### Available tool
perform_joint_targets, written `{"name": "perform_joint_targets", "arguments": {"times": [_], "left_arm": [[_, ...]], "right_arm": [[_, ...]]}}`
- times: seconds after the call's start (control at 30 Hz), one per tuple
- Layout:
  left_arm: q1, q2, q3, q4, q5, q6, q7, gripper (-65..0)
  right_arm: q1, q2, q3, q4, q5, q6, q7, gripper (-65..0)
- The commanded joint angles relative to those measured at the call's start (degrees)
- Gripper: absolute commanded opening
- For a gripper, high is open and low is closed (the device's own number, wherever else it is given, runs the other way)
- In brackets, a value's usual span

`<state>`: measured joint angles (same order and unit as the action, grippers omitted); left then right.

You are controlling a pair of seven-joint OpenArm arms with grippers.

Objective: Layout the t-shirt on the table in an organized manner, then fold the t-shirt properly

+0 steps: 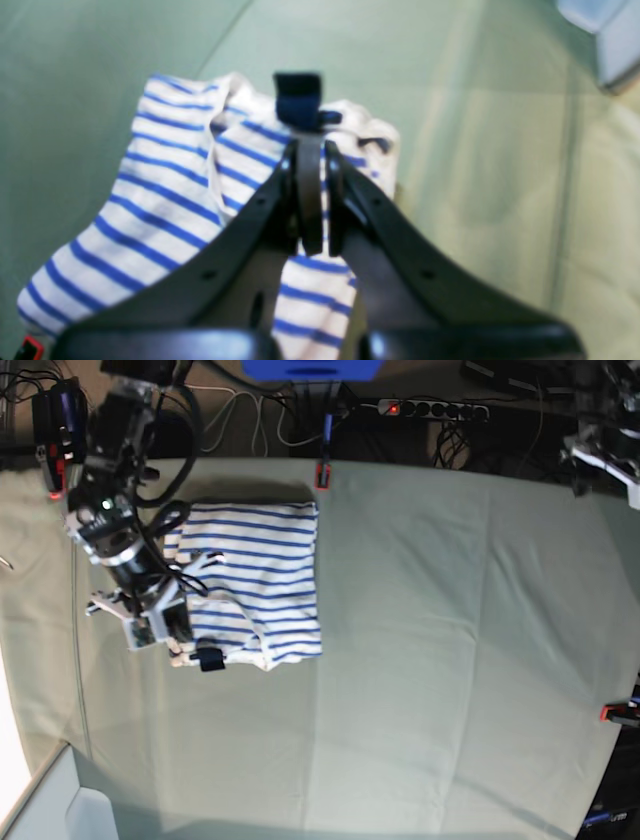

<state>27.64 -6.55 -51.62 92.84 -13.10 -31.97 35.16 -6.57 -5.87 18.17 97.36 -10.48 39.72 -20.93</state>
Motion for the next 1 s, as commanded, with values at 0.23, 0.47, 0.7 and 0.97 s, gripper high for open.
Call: {"name": "perform_joint_targets", "arguments": {"times": [0.23, 0.47, 0.7, 0.97], "left_arm": [[-1.1, -0.6, 0.0, -5.5, -0.7, -0.2, -1.4, -21.9], [-4.7, -1.0, 0.1, -8.0, -0.2, -0.2, -1.4, -21.9], [-4.7, -1.6, 4.7, -10.7, -0.1, -0.2, -1.4, -21.9], [-0.5, -3.1, 11.7, -16.4, -0.1, -0.2, -1.7, -24.4]], "right_arm": [[12.2, 5.0, 2.3, -19.6, 0.9, 0.3, 1.9, -65.0], [16.5, 7.1, 8.3, -26.3, 0.9, 0.3, 1.9, -65.0], [10.5, 6.7, 8.9, -12.5, 0.9, 0.3, 1.5, -65.0], [-4.4, 2.0, 18.7, 0.4, 0.9, 0.3, 1.4, -65.0]]}}
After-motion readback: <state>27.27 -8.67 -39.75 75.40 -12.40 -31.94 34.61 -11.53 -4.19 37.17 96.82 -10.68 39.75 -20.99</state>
